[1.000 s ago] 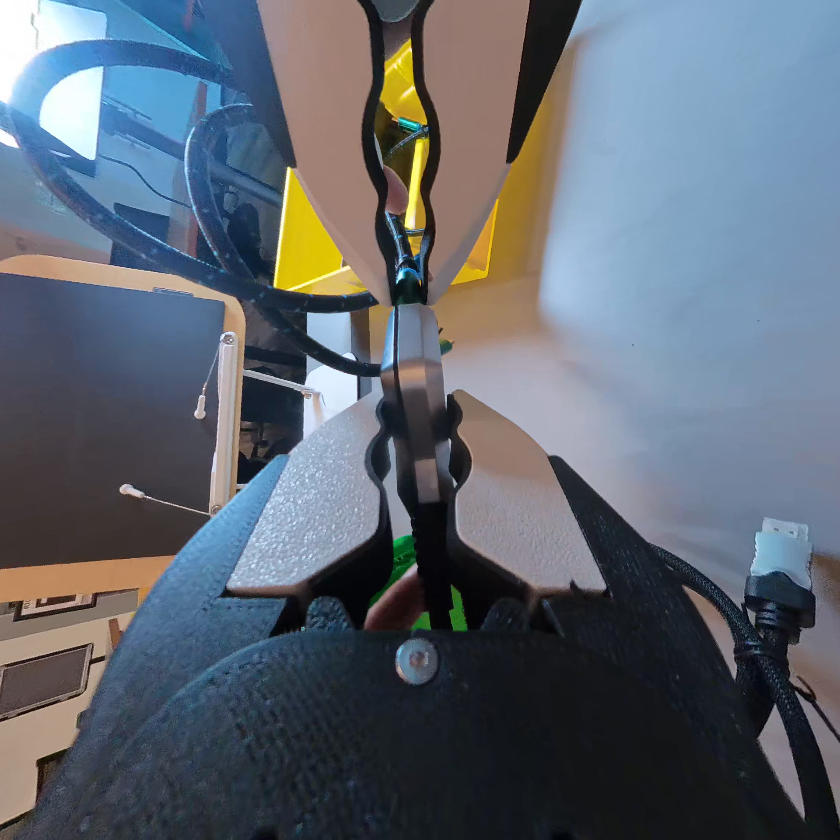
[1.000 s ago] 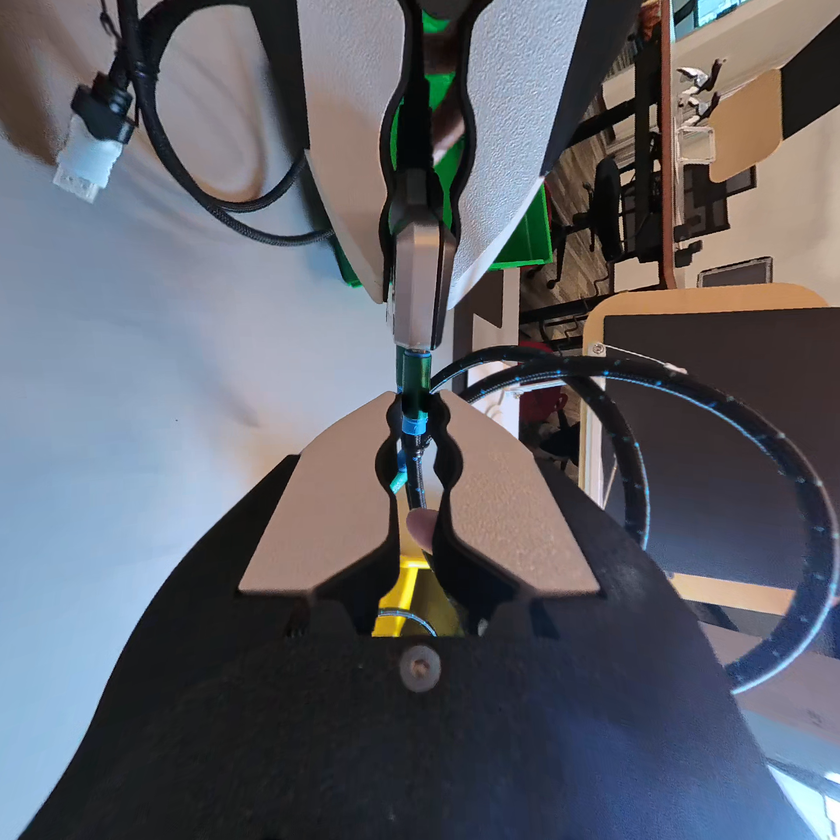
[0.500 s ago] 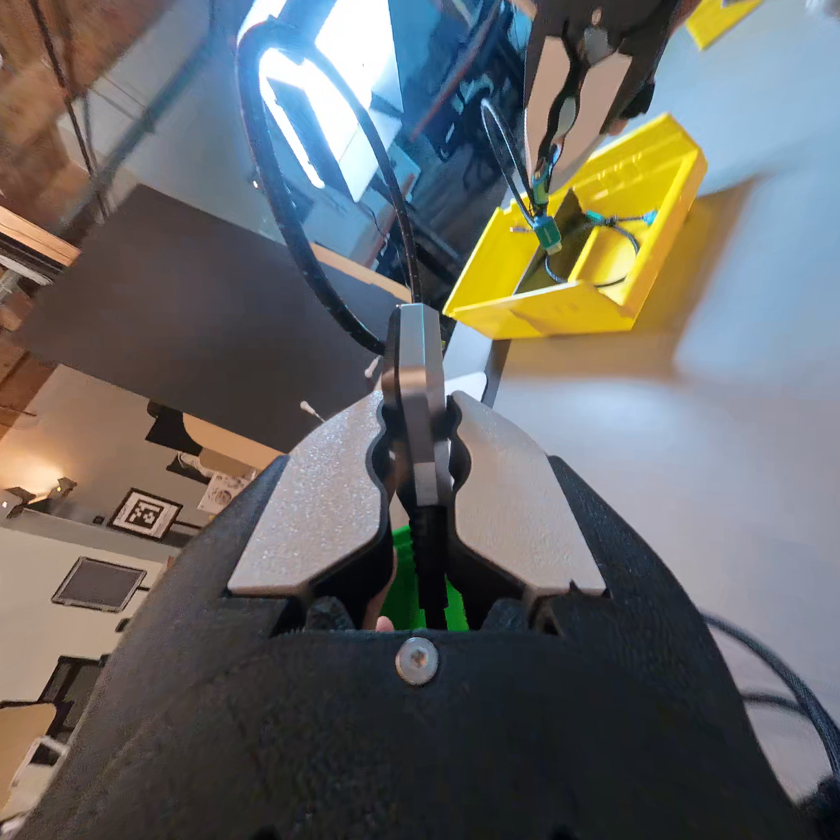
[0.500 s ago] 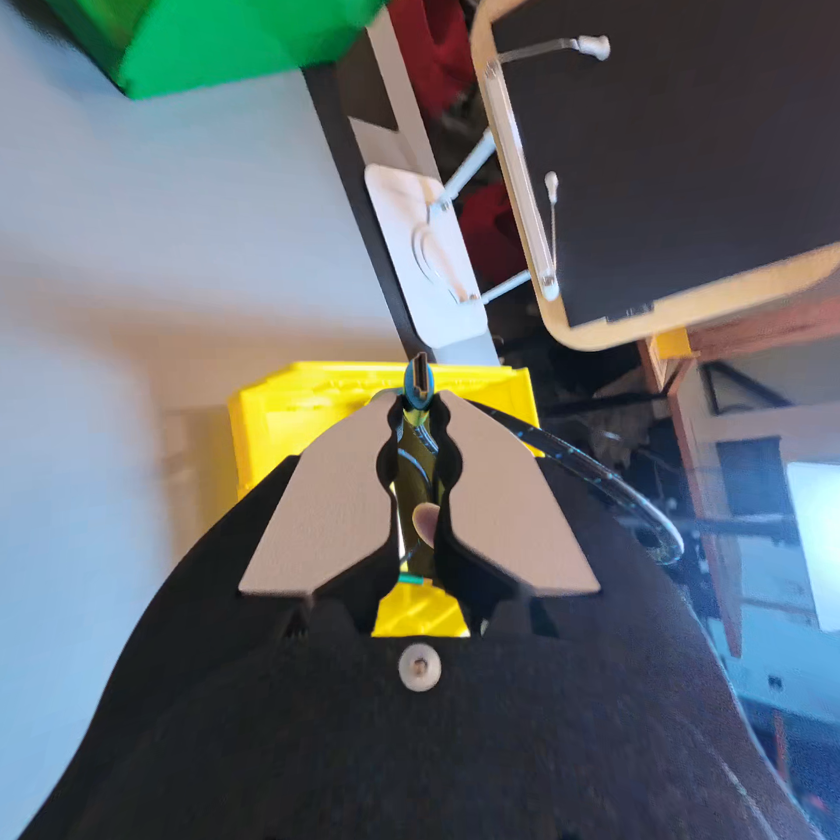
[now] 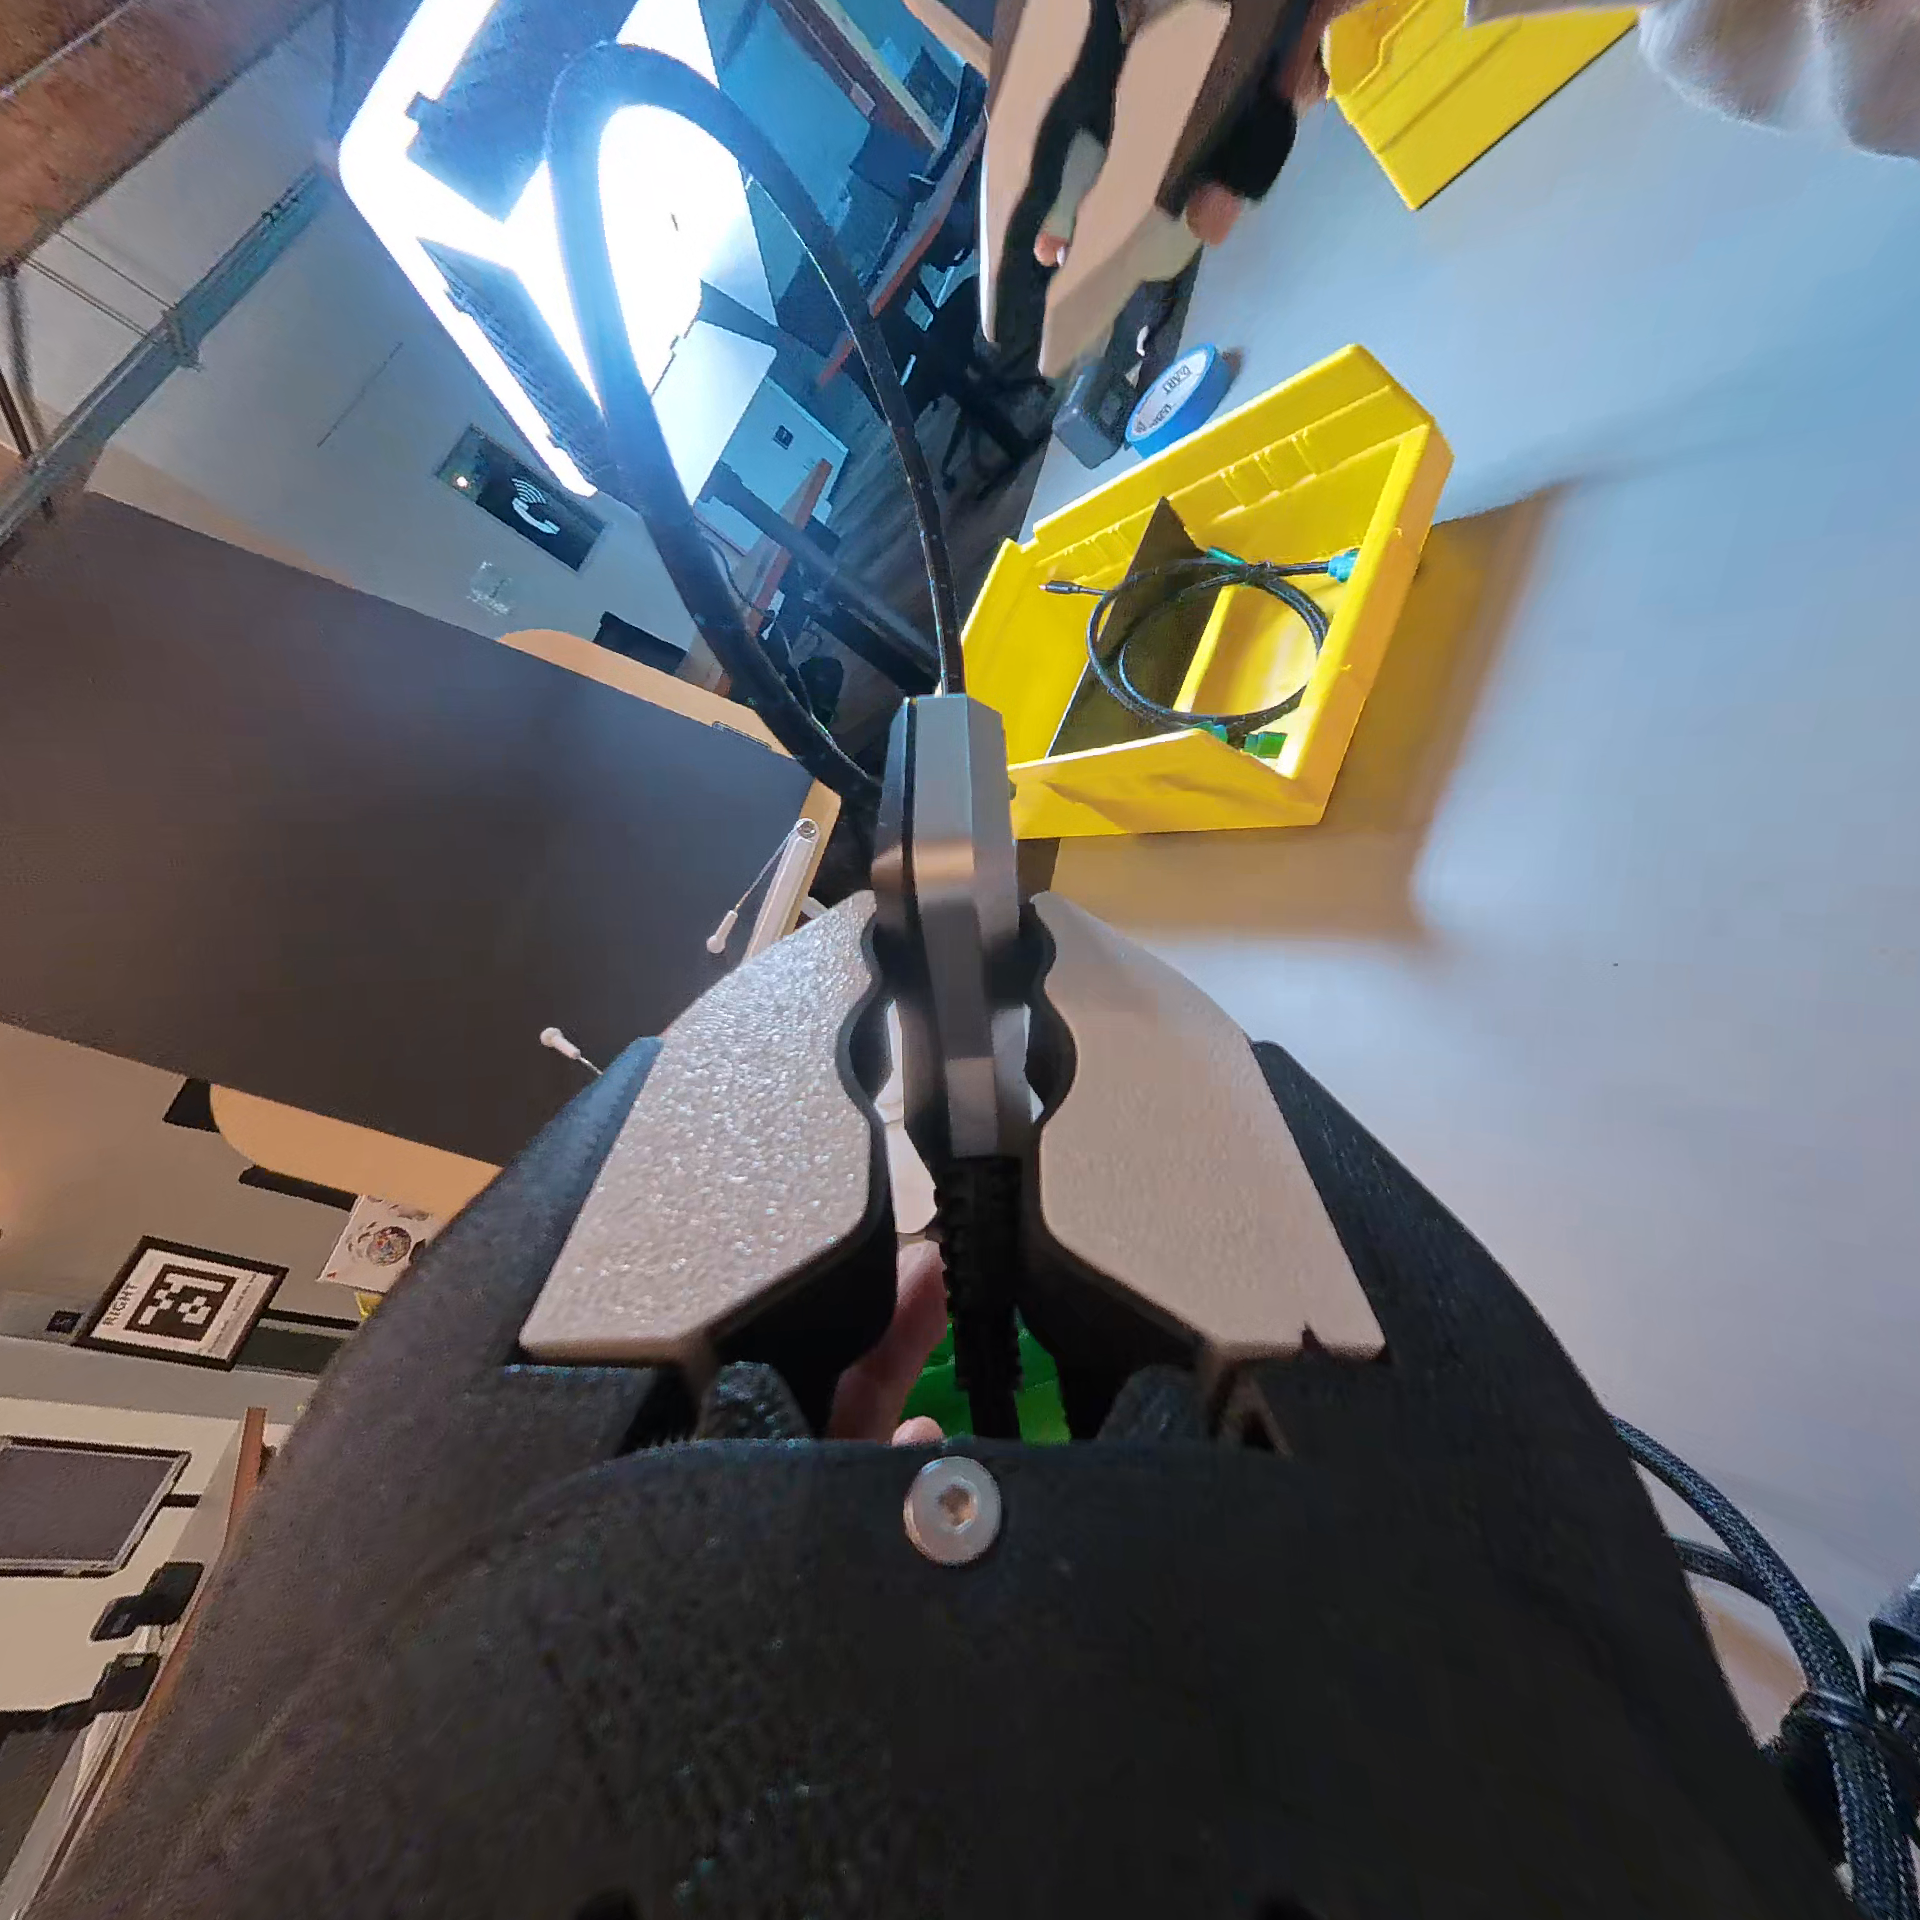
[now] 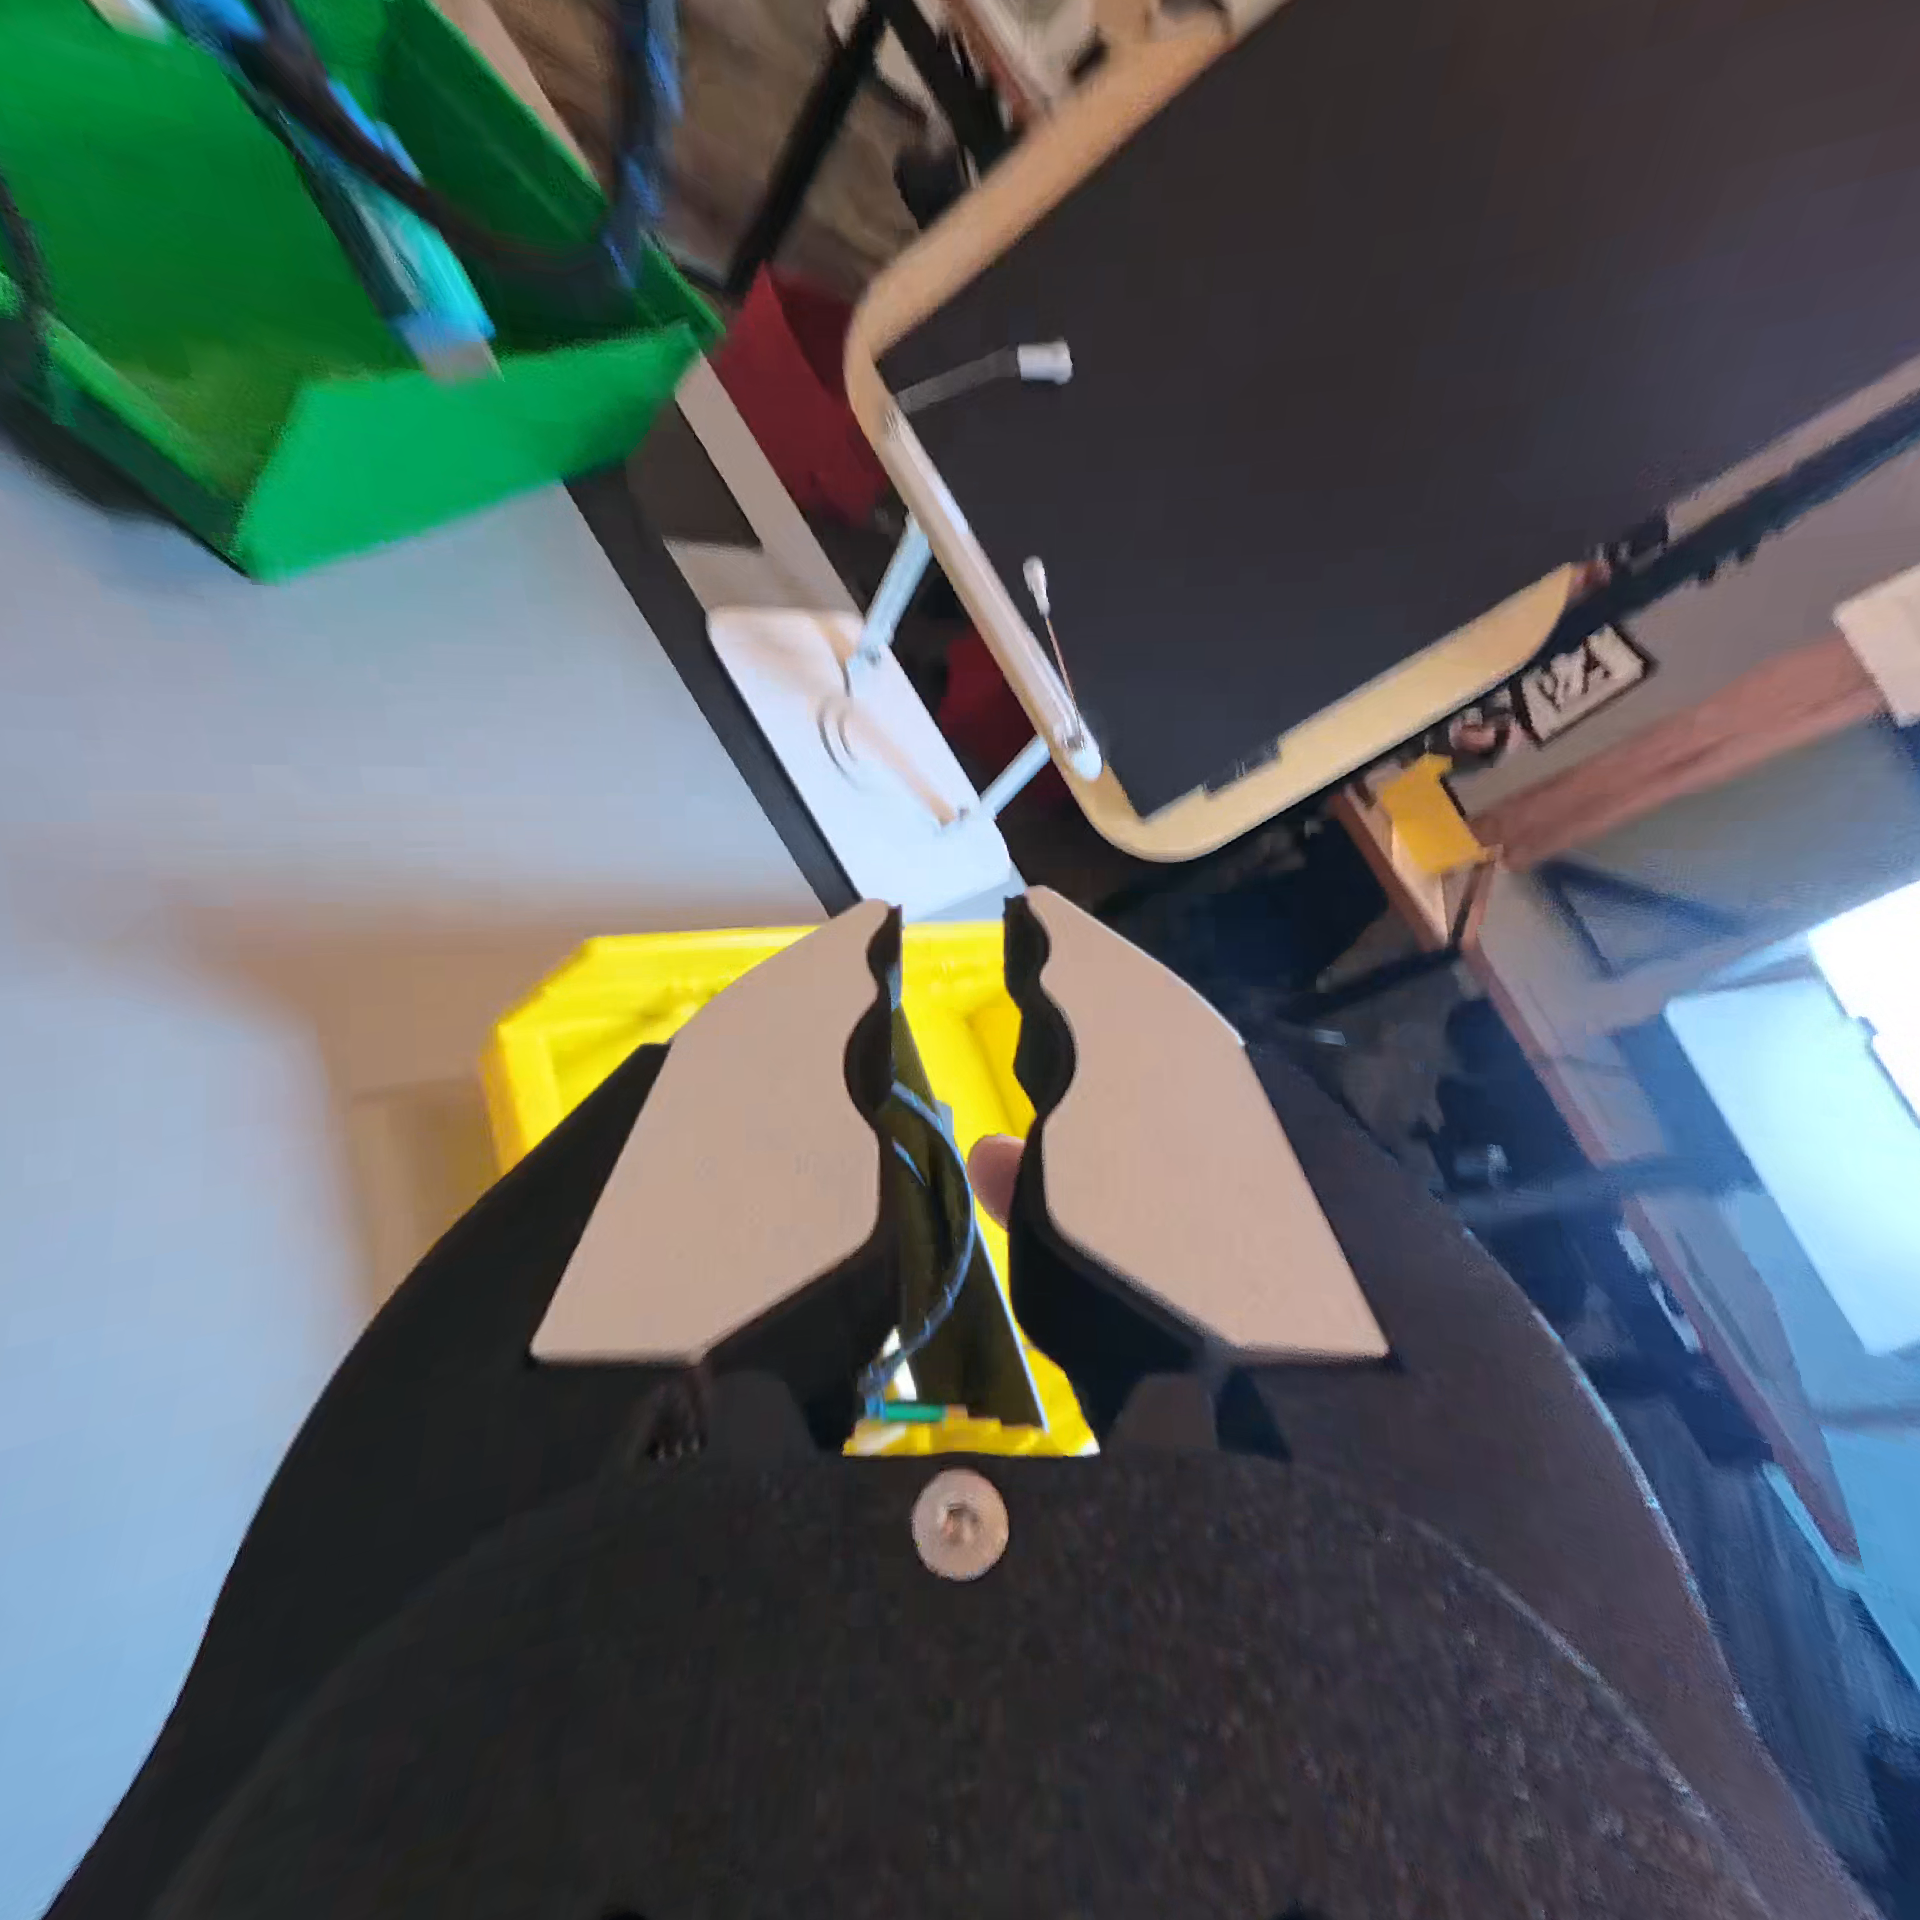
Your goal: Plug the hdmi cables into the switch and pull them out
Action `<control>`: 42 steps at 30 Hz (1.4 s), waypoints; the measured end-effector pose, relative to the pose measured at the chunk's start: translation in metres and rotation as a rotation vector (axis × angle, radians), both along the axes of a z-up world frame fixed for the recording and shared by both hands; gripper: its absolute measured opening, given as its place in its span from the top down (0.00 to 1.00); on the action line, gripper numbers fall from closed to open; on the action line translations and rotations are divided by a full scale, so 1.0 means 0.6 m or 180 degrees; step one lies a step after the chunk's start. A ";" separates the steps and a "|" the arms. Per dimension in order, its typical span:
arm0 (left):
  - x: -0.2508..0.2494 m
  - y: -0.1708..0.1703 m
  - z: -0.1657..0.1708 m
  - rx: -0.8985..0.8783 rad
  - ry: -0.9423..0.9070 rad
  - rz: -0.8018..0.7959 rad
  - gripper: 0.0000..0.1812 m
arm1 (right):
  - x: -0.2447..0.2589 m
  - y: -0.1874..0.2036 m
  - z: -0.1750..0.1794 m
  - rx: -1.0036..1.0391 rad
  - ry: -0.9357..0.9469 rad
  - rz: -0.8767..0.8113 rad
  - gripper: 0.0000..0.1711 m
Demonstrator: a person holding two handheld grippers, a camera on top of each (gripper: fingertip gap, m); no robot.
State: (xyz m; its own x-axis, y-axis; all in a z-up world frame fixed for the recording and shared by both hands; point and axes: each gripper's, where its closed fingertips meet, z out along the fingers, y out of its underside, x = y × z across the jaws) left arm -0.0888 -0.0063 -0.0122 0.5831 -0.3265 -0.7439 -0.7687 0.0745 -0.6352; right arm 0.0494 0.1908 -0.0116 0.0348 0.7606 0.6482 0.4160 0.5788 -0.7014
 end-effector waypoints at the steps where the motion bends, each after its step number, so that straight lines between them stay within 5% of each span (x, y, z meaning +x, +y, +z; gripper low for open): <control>1: 0.002 0.001 -0.002 -0.0019 0.0011 -0.0003 0.88 | -0.001 -0.023 0.014 0.0011 0.0082 0.0158 0.89; 5: 0.011 0.009 -0.016 -0.0111 0.0077 -0.0015 0.88 | -0.012 -0.139 0.040 0.0140 0.0138 0.0877 0.90; 10: 0.037 0.023 -0.039 -0.0251 0.0204 -0.0091 0.88 | -0.064 -0.239 -0.014 0.0470 -0.0341 0.1270 0.91; 19: 0.075 0.029 -0.059 -0.0366 0.0464 -0.0199 0.88 | -0.150 -0.210 -0.103 0.1059 -0.0735 0.0661 0.90; 29: 0.073 0.037 -0.070 -0.0396 0.0517 -0.0163 0.88 | -0.143 -0.201 -0.106 0.0967 -0.0796 0.0671 0.97; 42: 0.075 0.032 -0.064 -0.0377 0.0473 -0.0206 0.88 | -0.140 -0.209 -0.098 0.0627 -0.0718 0.0727 0.87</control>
State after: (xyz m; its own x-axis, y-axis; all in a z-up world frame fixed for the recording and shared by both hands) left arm -0.0437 0.0132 -0.0505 0.4445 -0.4503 -0.7744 -0.8508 0.0583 -0.5223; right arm -0.0347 0.0655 -0.0703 -0.2819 0.5921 0.7549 0.3919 0.7893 -0.4727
